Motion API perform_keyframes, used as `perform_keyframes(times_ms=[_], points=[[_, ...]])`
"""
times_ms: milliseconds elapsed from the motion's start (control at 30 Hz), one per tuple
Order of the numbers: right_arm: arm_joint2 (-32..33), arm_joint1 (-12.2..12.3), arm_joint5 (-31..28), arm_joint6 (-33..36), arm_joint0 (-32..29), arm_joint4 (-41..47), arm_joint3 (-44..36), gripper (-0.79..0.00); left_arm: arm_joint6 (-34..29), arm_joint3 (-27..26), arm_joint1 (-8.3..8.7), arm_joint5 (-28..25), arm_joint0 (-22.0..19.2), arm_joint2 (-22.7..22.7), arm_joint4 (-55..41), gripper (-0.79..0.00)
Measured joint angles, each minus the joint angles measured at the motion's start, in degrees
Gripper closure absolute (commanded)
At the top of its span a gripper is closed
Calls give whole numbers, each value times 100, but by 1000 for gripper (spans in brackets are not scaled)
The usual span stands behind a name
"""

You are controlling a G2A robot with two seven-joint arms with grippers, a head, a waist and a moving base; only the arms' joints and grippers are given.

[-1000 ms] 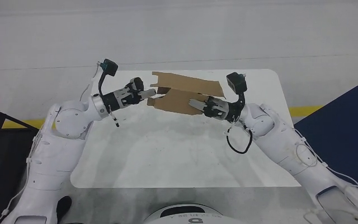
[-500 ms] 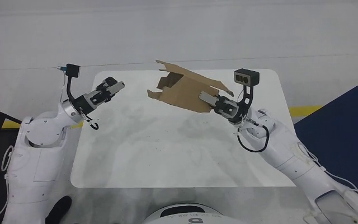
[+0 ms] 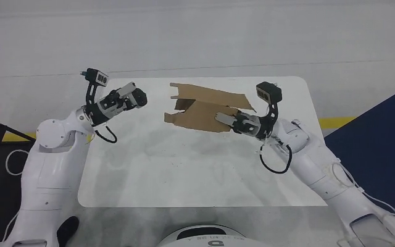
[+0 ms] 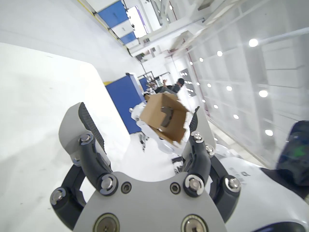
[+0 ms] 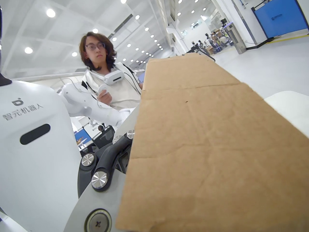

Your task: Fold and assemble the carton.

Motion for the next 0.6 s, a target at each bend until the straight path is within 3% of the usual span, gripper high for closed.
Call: perform_keyframes(times_ms=[200,400,600], points=[[348,-12,2,-366,-459,-410,-310,0,-112,-64,-26,244,-705,450,997,-785],[549,-73,2,-498,-613,-803,-526,0,139,-219,-109,462,-1191,948,1430,-785],[773,-192,2,-1196,-812,-1695,-636,0,114,-461,-154,541,-1546,1282,1841,-785]])
